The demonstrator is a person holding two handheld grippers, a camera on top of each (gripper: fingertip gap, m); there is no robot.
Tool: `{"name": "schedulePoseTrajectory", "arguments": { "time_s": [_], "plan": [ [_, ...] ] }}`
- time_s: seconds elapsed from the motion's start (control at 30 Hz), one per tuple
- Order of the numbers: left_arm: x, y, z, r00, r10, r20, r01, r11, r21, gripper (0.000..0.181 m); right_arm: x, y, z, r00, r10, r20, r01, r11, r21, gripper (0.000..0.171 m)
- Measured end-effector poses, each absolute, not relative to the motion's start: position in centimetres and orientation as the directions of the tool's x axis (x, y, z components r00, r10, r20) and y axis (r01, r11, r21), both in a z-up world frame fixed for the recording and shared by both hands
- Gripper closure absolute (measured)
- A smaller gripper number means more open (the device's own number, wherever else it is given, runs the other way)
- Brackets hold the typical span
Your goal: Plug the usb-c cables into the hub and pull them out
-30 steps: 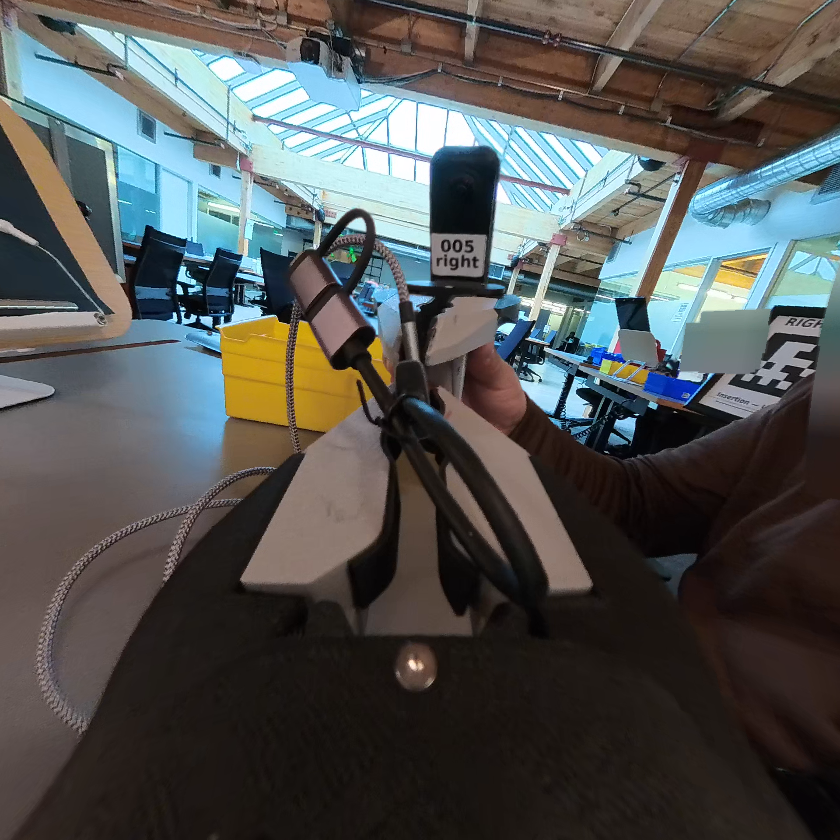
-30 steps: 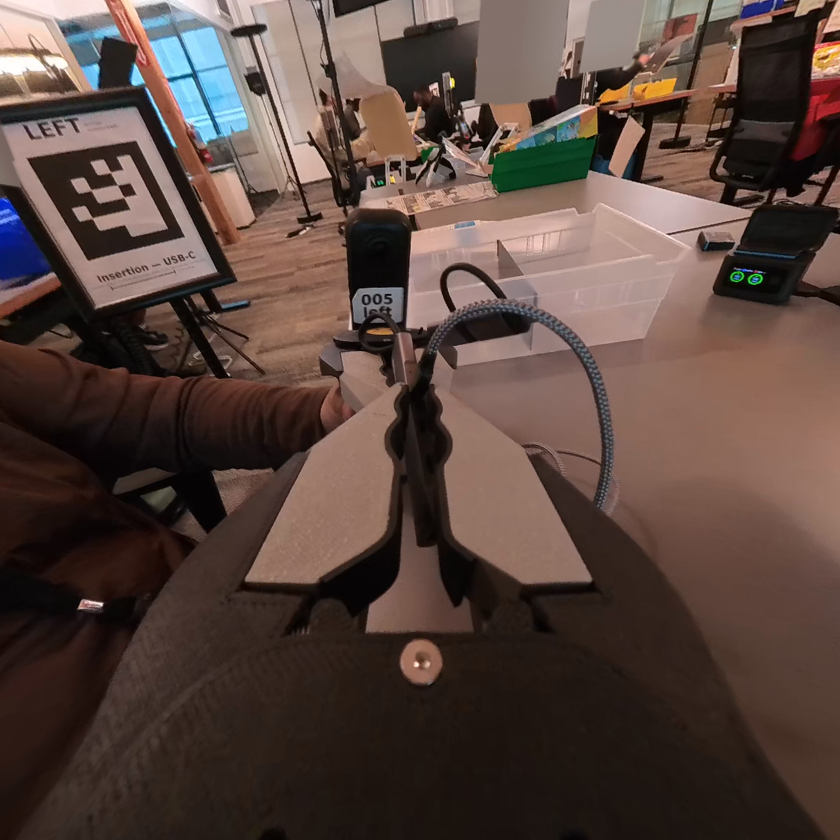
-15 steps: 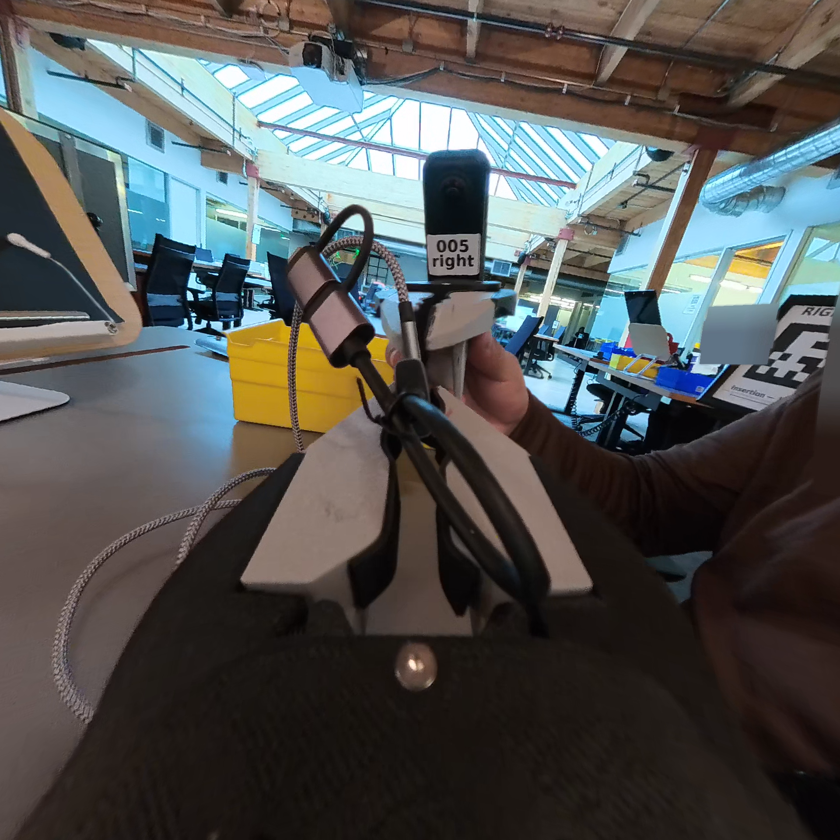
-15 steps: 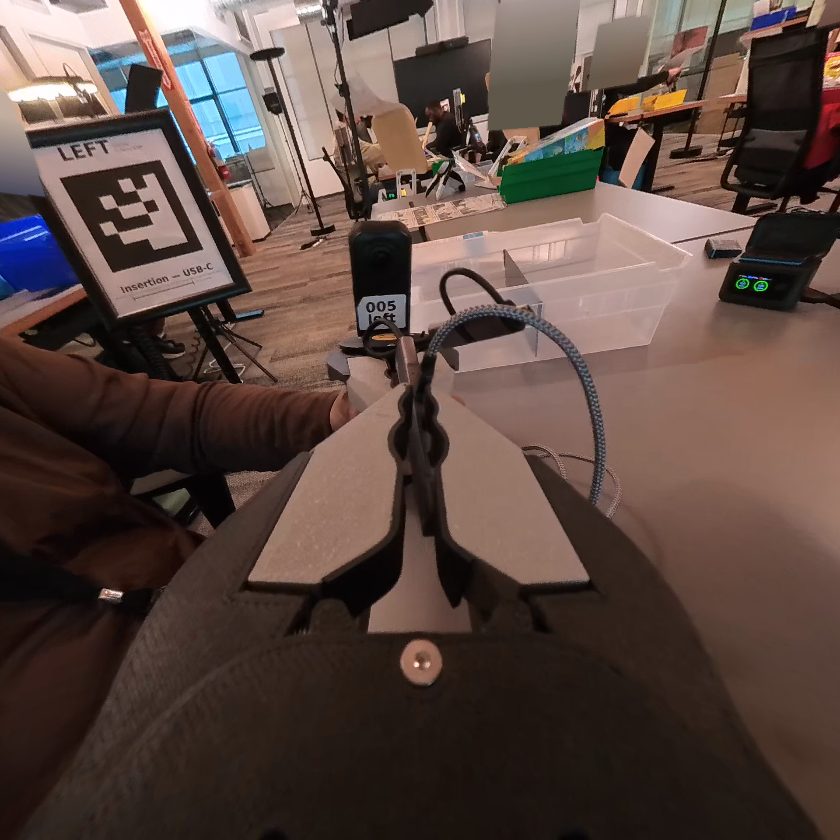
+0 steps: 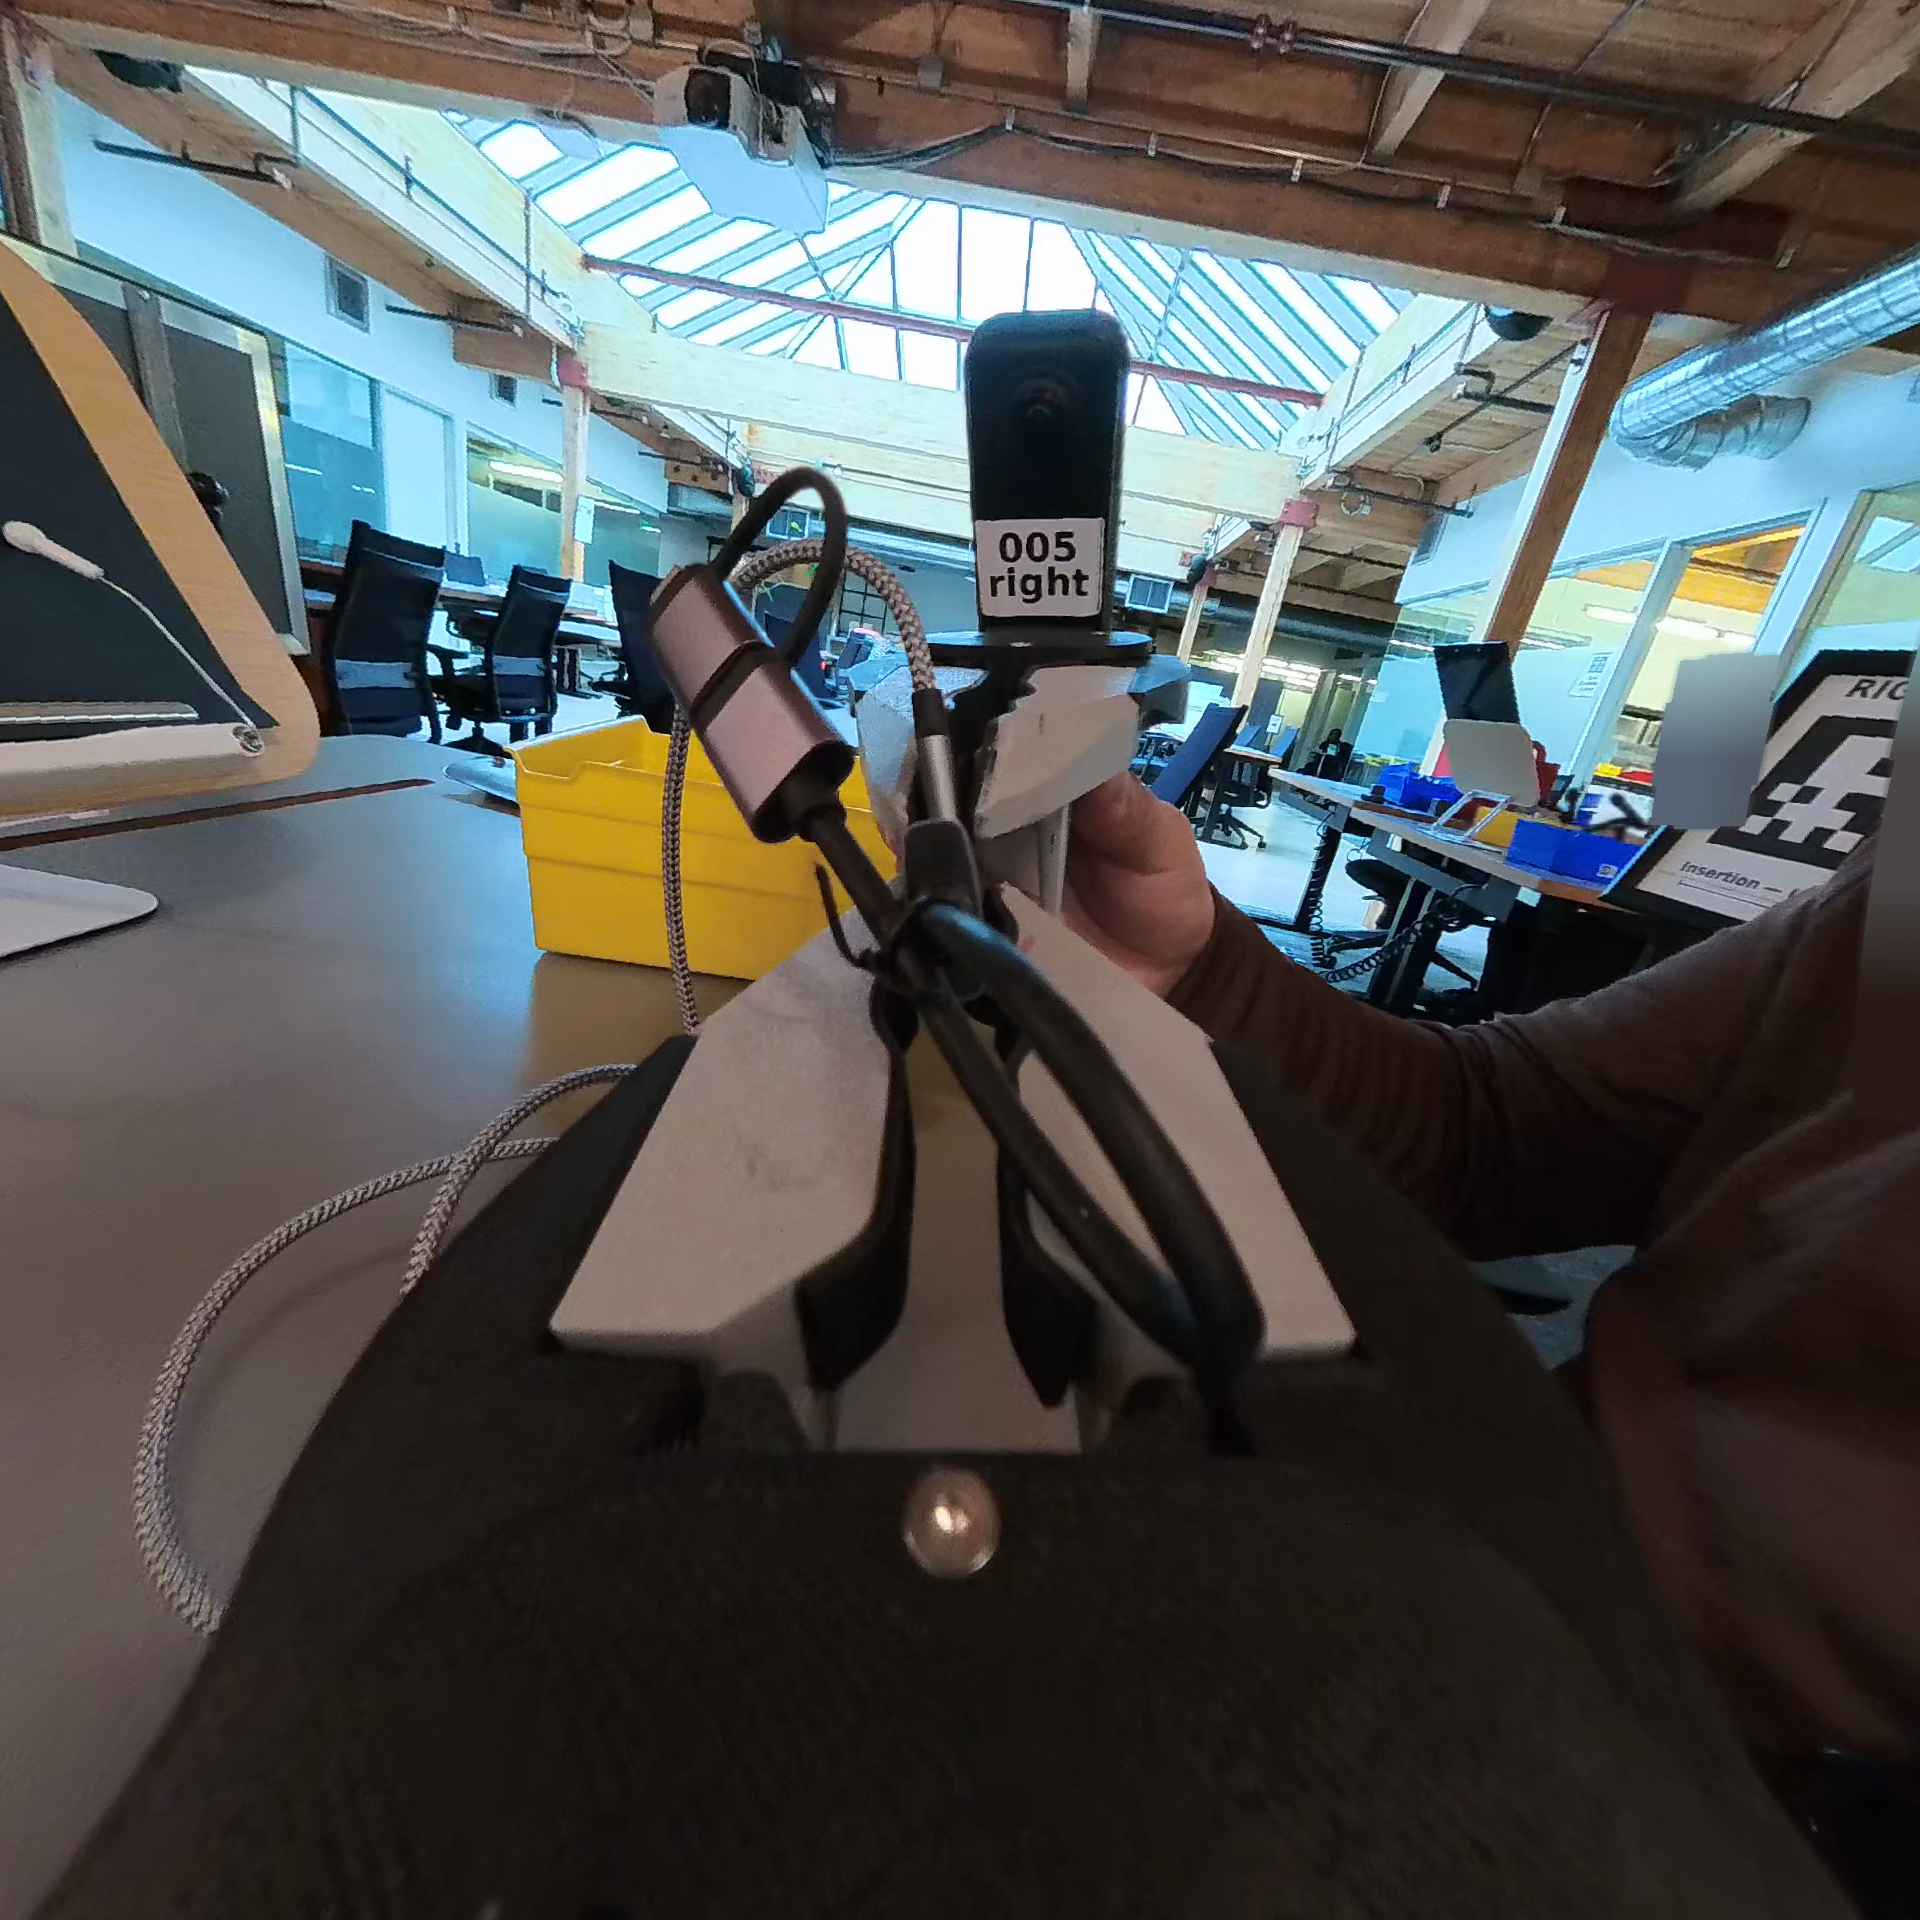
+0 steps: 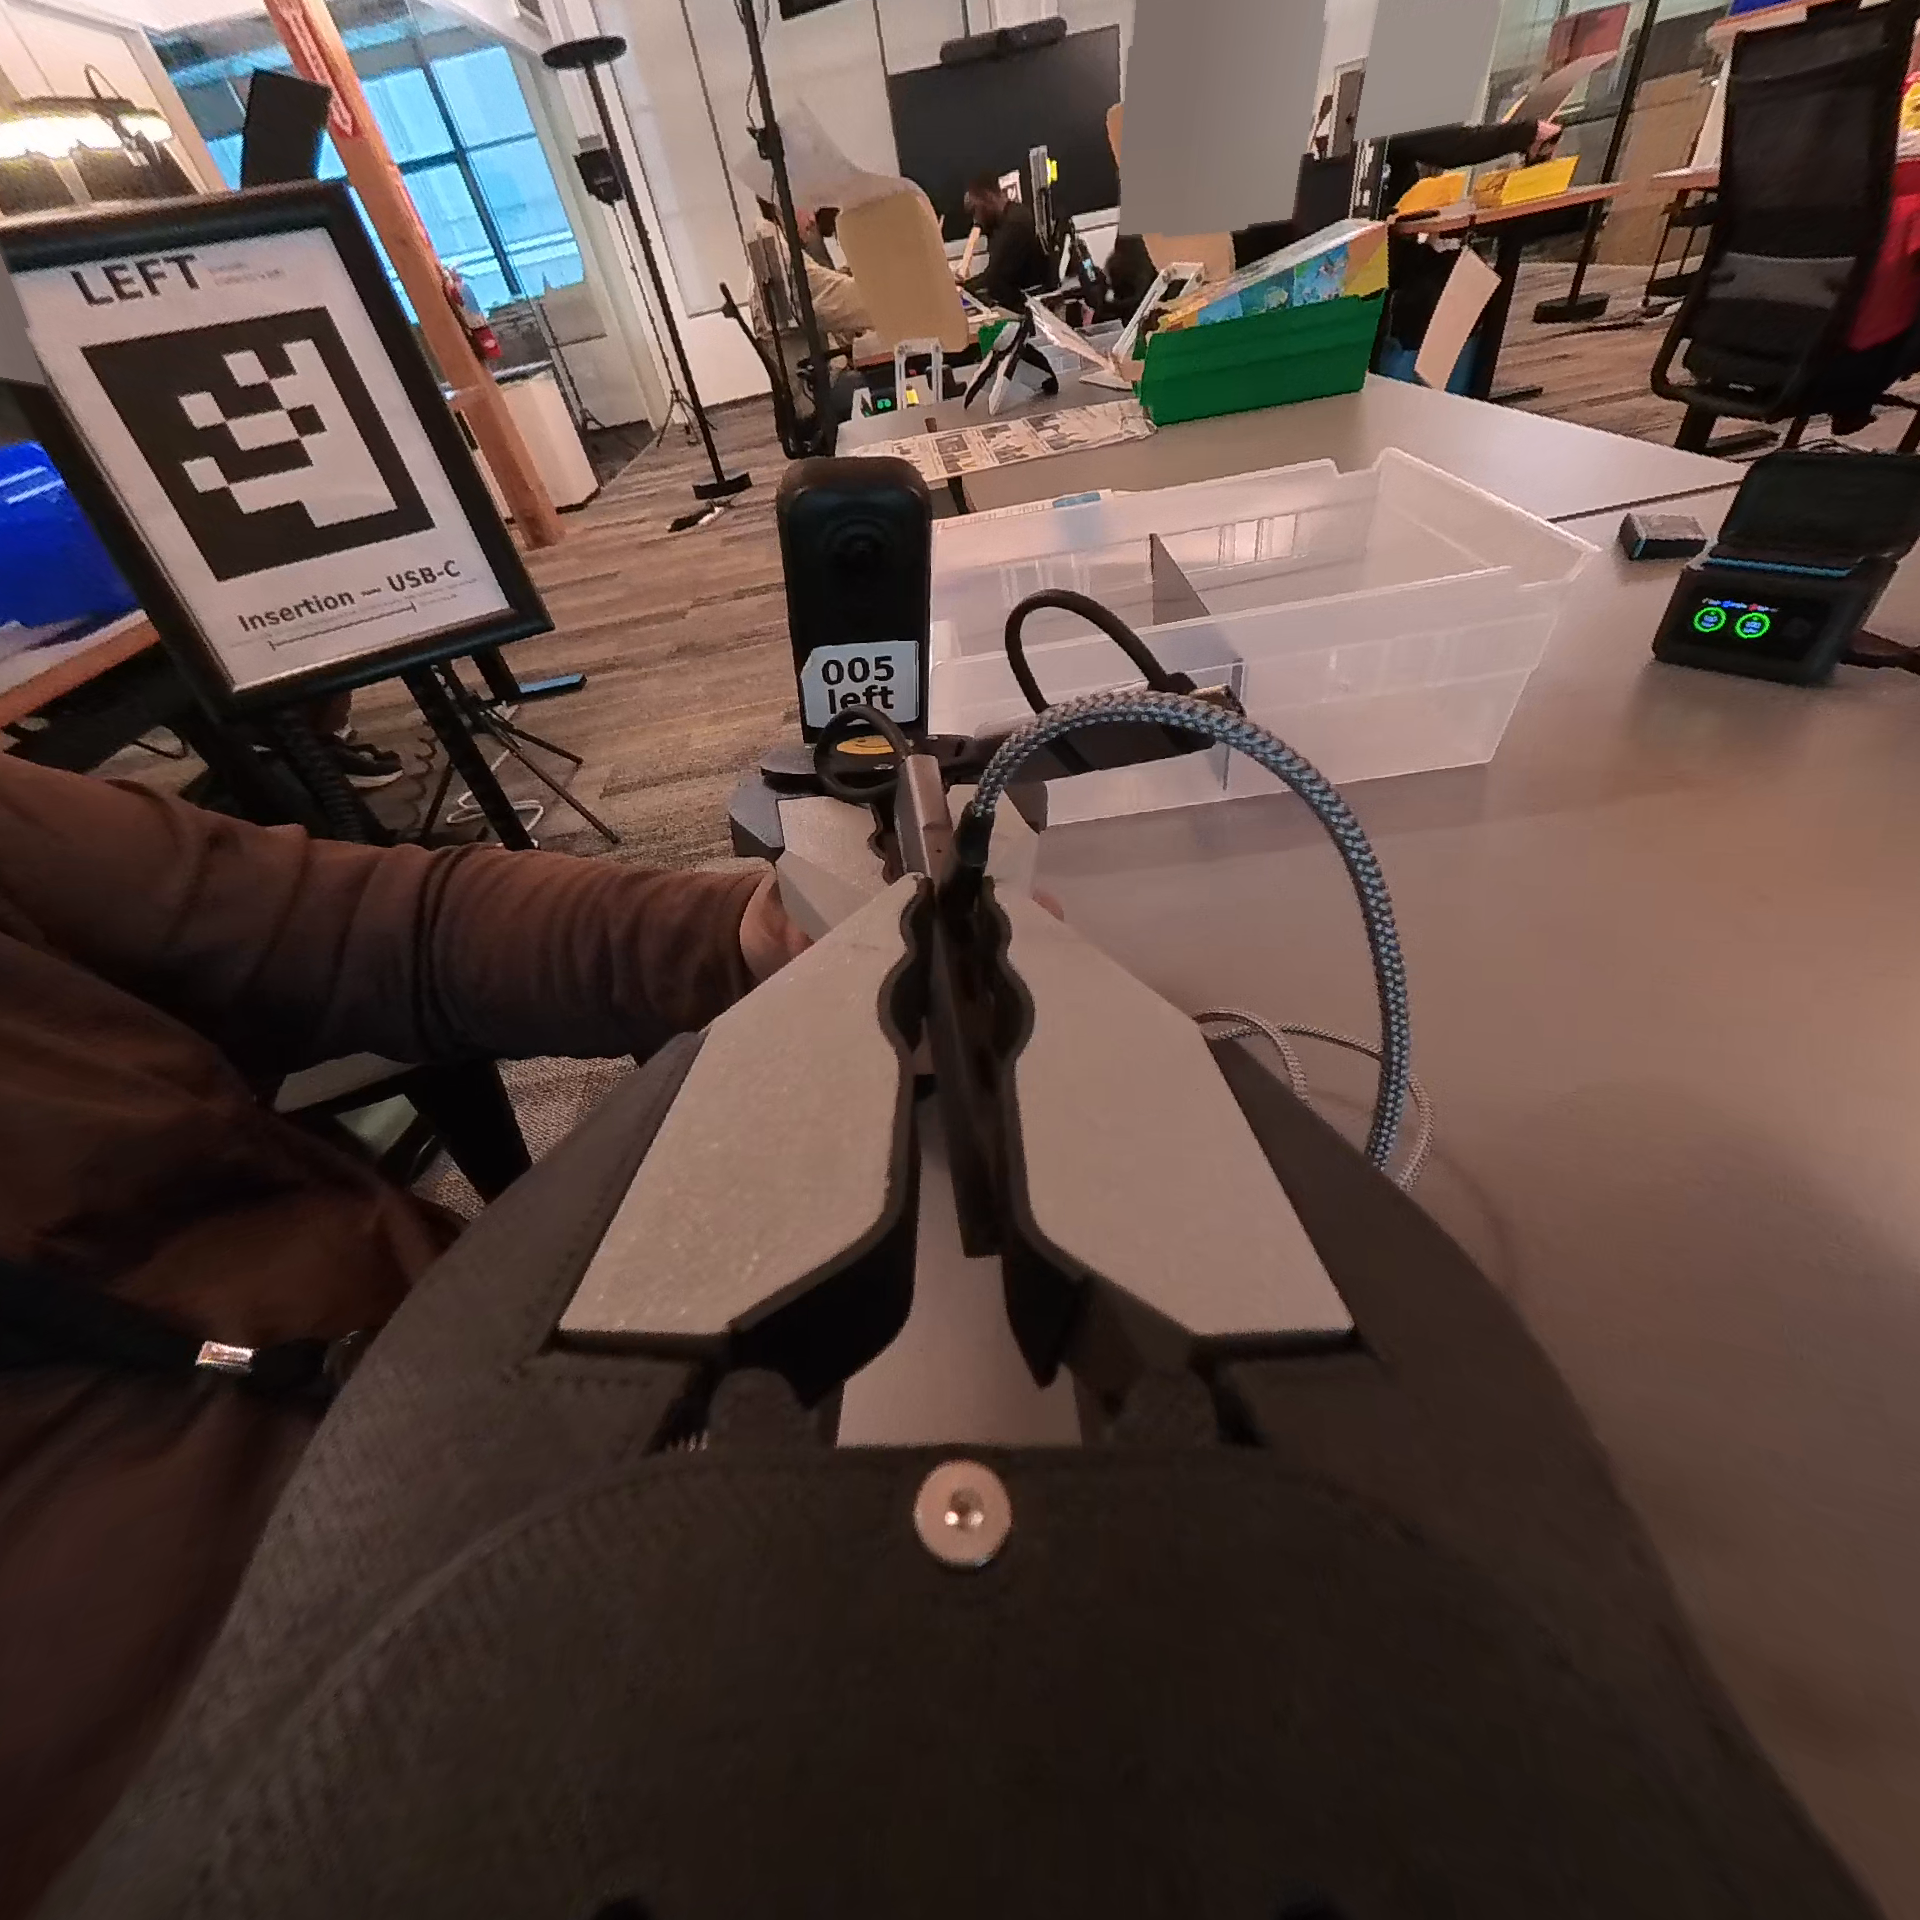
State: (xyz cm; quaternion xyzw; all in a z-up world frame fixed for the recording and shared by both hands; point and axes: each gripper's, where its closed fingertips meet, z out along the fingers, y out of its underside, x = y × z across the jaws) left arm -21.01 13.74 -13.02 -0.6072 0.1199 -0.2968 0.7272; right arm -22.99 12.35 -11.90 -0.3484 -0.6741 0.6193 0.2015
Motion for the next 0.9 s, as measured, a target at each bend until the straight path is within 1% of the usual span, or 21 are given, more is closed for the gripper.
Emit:
{"name": "schedulePoseTrajectory", "arguments": {
  "time_s": [0.1, 0.2, 0.27, 0.3, 0.33, 0.47, 0.57, 0.7, 0.77, 0.87, 0.9],
  "plan": [
    [-20.9, 13.7, -13.1, 0.793, -0.581, 0.18, 0.28, 0.085, -0.956, 0.173, -22.8, 12.3, -11.9, -0.687, 0.706, -0.171, 0.228, -0.014, -0.973, 0.167],
    [-20.4, 13.3, -12.7, 0.791, -0.595, 0.14, 0.263, 0.123, -0.957, 0.172, -22.3, 11.9, -11.7, -0.711, 0.677, -0.189, 0.24, -0.019, -0.971, 0.168],
    [-20.5, 13.3, -12.7, 0.807, -0.577, 0.125, 0.247, 0.138, -0.959, 0.167, -22.4, 12.1, -12.2, -0.7, 0.693, -0.17, 0.247, 0.013, -0.969, 0.168],
    [-20.5, 13.4, -12.8, 0.812, -0.571, 0.124, 0.238, 0.131, -0.962, 0.167, -22.3, 12.0, -12.3, -0.704, 0.691, -0.164, 0.248, 0.023, -0.968, 0.168],
    [-20.5, 13.4, -12.9, 0.811, -0.573, 0.118, 0.231, 0.127, -0.965, 0.173, -22.2, 11.9, -12.3, -0.708, 0.687, -0.166, 0.251, 0.025, -0.968, 0.168],
    [-20.7, 13.6, -13.2, 0.833, -0.544, 0.102, 0.194, 0.115, -0.974, 0.173, -22.3, 12.1, -12.4, -0.702, 0.694, -0.16, 0.248, 0.028, -0.968, 0.168],
    [-20.9, 13.5, -12.4, 0.829, -0.536, 0.158, 0.277, 0.149, -0.949, 0.175, -22.6, 12.0, -11.5, -0.704, 0.669, -0.238, 0.239, -0.093, -0.967, 0.168],
    [-21.7, 13.6, -11.9, 0.813, -0.53, 0.24, 0.373, 0.16, -0.914, 0.172, -23.5, 12.3, -11.1, -0.677, 0.648, -0.348, 0.212, -0.281, -0.936, 0.169],
    [-22.0, 13.8, -12.0, 0.809, -0.522, 0.27, 0.402, 0.155, -0.903, 0.173, -23.9, 12.6, -11.1, -0.666, 0.633, -0.396, 0.198, -0.361, -0.911, 0.169],
    [-22.3, 14.0, -12.0, 0.794, -0.524, 0.307, 0.437, 0.14, -0.889, 0.173, -24.1, 13.0, -11.1, -0.642, 0.63, -0.438, 0.183, -0.429, -0.885, 0.17],
    [-22.3, 14.0, -12.0, 0.792, -0.525, 0.311, 0.439, 0.137, -0.888, 0.173, -24.2, 13.5, -10.8, -0.627, 0.634, -0.452, 0.155, -0.467, -0.87, 0.169]
  ]
}}
